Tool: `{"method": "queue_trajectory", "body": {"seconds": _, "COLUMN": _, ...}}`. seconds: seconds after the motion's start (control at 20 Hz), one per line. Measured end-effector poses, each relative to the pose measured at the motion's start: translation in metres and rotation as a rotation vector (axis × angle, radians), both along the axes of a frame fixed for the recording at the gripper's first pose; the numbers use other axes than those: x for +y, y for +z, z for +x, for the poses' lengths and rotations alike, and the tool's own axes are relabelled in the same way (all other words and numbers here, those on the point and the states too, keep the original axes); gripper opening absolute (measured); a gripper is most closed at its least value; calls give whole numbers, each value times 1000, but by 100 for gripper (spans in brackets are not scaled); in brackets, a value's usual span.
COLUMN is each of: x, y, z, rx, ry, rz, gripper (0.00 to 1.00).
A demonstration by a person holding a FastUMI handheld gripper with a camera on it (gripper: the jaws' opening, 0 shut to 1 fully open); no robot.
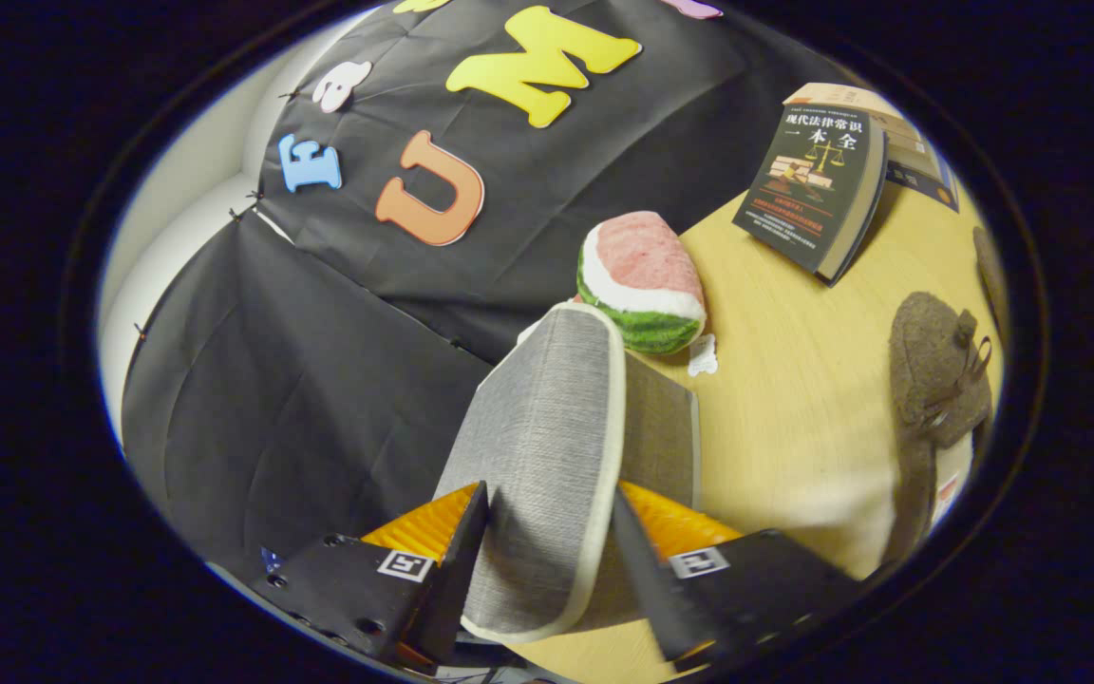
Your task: Open the storage box then place both shoes into the box .Put the left shoe in first, then the right shoe, with the right side of both shoes facing outward in a uniform manner.
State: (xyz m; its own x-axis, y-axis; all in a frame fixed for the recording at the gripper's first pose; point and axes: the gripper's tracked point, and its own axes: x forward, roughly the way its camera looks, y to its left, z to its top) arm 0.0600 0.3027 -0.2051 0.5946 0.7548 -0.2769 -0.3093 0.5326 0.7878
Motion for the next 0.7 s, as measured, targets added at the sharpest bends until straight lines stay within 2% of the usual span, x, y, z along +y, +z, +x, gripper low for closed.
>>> {"method": "queue_trajectory", "body": {"seconds": 0.05, "x": -6, "y": 0, "z": -1, "rx": -9, "ry": 5, "rz": -3, "gripper": 52}}
{"method": "queue_trajectory", "body": {"seconds": 0.1, "x": -3, "y": 2, "z": 19, "rx": -21, "ry": -49, "rz": -11, "gripper": 37}}
{"method": "queue_trajectory", "body": {"seconds": 0.15, "x": -17, "y": 4, "z": 9, "rx": -24, "ry": -62, "rz": -20, "gripper": 22}}
{"method": "queue_trajectory", "body": {"seconds": 0.2, "x": -13, "y": 10, "z": 4, "rx": -19, "ry": -28, "rz": -10, "gripper": 7}}
{"method": "queue_trajectory", "body": {"seconds": 0.3, "x": -11, "y": 16, "z": 9, "rx": -54, "ry": -32, "rz": -47, "gripper": 8}}
{"method": "queue_trajectory", "body": {"seconds": 0.35, "x": -9, "y": 29, "z": -1, "rx": -67, "ry": -23, "rz": -50, "gripper": 0}}
{"method": "queue_trajectory", "body": {"seconds": 0.55, "x": 6, "y": 88, "z": -7, "rx": -143, "ry": -4, "rz": -38, "gripper": 0}}
{"method": "queue_trajectory", "body": {"seconds": 0.7, "x": 36, "y": 132, "z": -14, "rx": -210, "ry": 28, "rz": -48, "gripper": 0}}
